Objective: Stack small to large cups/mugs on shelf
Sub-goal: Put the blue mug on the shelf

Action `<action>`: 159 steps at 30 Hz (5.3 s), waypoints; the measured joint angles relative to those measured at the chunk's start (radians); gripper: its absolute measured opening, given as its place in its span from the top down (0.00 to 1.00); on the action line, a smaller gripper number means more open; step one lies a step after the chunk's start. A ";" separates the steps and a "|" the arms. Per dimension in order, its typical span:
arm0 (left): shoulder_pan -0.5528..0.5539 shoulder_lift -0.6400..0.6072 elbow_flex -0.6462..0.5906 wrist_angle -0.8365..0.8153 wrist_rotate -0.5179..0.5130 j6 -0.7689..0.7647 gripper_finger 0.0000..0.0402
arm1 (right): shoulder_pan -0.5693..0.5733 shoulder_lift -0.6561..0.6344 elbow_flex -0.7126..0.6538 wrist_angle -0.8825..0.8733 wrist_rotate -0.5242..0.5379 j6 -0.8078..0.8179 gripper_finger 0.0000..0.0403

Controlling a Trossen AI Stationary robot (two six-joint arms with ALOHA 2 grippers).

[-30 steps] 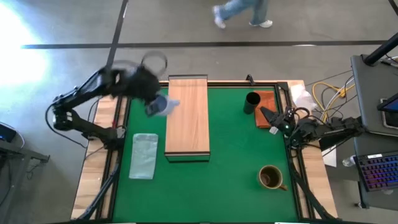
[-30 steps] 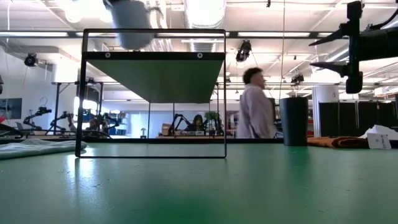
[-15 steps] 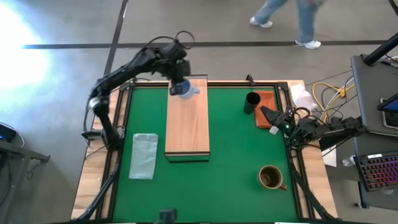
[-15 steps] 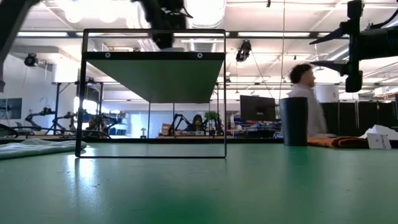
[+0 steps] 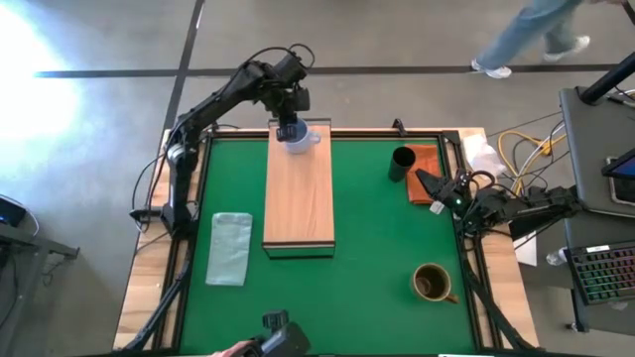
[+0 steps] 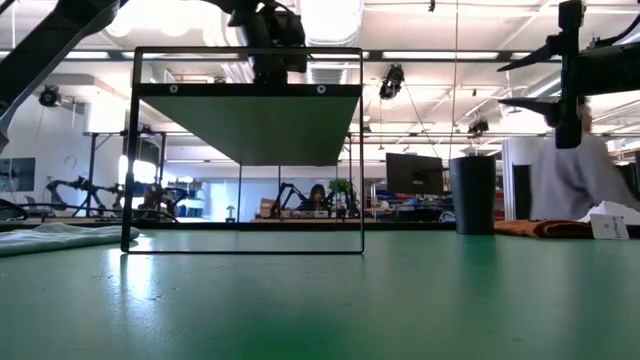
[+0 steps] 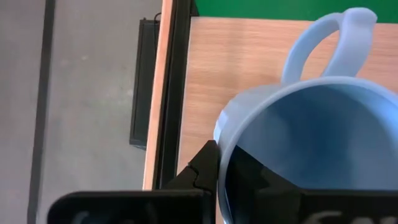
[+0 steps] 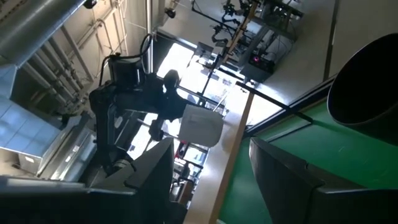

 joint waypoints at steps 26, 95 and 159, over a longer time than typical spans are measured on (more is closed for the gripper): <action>-0.006 0.000 -0.002 0.005 0.022 -0.052 0.81 | 0.000 0.000 0.000 -0.022 0.007 -0.018 0.50; -0.062 -0.148 -0.005 0.002 -0.058 -0.339 0.94 | 0.000 0.016 0.037 0.000 -0.128 0.038 0.62; -0.166 -0.697 -1.064 0.763 -0.030 -1.010 0.94 | -0.681 1.611 1.454 -0.660 -1.123 -0.430 0.98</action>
